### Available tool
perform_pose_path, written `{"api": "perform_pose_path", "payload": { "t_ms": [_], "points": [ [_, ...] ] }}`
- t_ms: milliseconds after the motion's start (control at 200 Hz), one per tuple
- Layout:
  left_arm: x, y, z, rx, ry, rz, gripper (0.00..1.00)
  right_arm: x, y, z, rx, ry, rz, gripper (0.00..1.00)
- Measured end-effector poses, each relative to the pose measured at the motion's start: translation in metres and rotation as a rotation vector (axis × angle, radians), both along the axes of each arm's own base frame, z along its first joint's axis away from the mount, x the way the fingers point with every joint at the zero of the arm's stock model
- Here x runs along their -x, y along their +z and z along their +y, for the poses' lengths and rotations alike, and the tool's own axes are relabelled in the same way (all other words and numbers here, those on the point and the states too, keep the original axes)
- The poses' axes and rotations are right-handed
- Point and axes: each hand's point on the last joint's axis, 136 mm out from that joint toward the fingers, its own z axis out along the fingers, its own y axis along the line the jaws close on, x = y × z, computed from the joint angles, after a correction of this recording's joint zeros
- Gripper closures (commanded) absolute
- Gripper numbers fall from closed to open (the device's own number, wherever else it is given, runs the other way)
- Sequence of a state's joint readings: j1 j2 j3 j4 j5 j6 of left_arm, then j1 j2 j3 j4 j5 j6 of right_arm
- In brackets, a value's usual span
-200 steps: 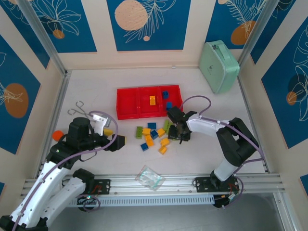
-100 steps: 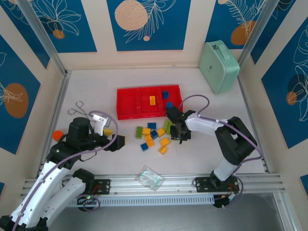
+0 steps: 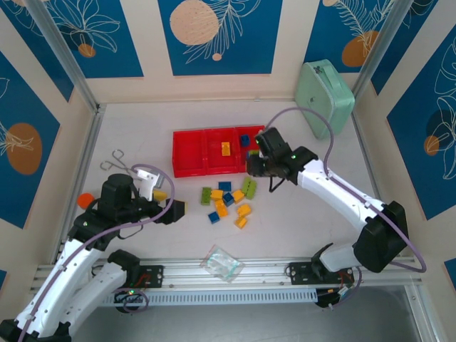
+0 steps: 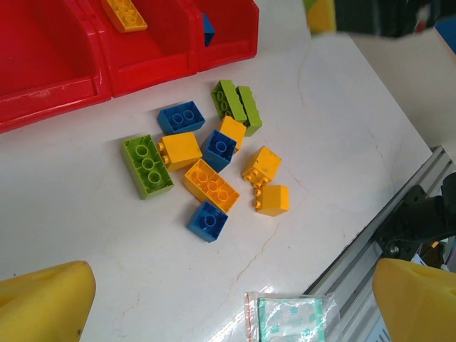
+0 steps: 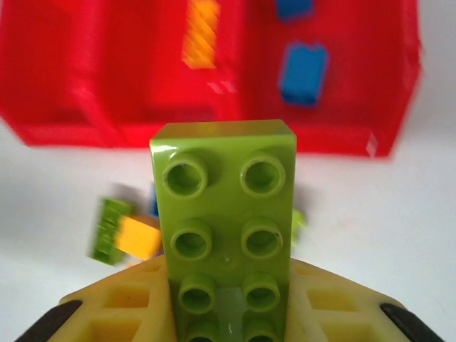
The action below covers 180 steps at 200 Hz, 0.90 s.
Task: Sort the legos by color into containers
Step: Place the lego in the container.
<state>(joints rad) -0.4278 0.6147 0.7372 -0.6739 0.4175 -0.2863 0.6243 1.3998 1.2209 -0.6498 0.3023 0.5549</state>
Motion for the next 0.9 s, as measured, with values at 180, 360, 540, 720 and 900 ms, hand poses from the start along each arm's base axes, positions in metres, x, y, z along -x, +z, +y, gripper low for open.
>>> {"api": "perform_pose_path", "payload": {
  "t_ms": [180,360,540,720,900],
  "points": [
    [0.001,0.005,0.004,0.001,0.017,-0.033,0.01,-0.048,0.038,0.054,-0.109,0.092,-0.074,0.83],
    [0.002,0.011,0.011,-0.001,0.047,-0.074,0.01,-0.086,0.017,0.113,-0.189,0.184,-0.015,0.82],
    [0.002,0.013,0.015,-0.008,0.069,-0.093,0.01,-0.115,-0.018,0.165,-0.242,0.274,0.066,0.82],
    [0.002,0.014,0.017,-0.011,0.075,-0.097,0.01,-0.111,-0.057,0.194,-0.246,0.332,0.158,0.77],
    [0.002,0.013,0.017,-0.011,0.075,-0.097,0.01,-0.1,-0.078,0.204,-0.225,0.348,0.216,0.6]
  ]
}}
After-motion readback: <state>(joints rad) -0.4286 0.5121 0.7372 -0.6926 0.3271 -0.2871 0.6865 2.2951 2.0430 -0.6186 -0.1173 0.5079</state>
